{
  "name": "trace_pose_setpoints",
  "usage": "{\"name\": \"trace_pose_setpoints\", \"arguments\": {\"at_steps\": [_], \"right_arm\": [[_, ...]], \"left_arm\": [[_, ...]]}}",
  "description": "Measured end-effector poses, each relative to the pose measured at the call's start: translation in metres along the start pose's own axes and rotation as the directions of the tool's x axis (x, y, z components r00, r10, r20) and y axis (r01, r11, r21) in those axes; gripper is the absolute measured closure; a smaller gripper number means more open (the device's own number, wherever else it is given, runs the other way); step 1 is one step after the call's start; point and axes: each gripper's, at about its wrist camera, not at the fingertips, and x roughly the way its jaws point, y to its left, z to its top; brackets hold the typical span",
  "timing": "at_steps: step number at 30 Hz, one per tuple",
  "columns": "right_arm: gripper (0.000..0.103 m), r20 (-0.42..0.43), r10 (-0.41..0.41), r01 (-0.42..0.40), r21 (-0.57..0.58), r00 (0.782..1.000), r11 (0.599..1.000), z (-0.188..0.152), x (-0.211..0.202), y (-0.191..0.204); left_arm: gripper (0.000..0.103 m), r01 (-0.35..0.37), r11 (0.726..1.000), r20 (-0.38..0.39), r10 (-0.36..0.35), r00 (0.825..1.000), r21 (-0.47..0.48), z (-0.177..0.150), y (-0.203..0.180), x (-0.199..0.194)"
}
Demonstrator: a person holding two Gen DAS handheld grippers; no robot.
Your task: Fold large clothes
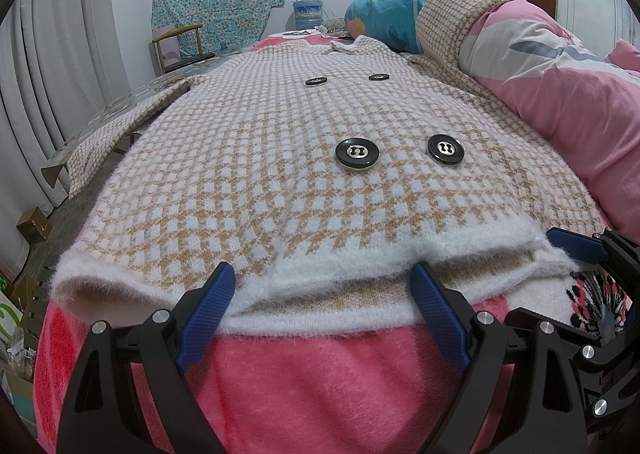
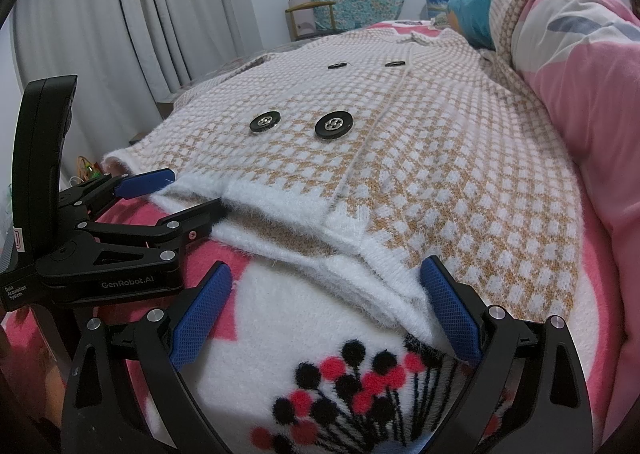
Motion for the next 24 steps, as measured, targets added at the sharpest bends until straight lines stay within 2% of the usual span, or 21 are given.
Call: {"name": "trace_pose_setpoints", "arguments": {"at_steps": [24], "right_arm": [[0.012, 0.001, 0.0, 0.0, 0.0, 1.0, 1.0, 0.0001, -0.0001, -0.0004]], "left_arm": [[0.015, -0.014, 1.0, 0.009, 0.014, 1.0, 0.007, -0.0019, -0.0022, 0.0003]]}}
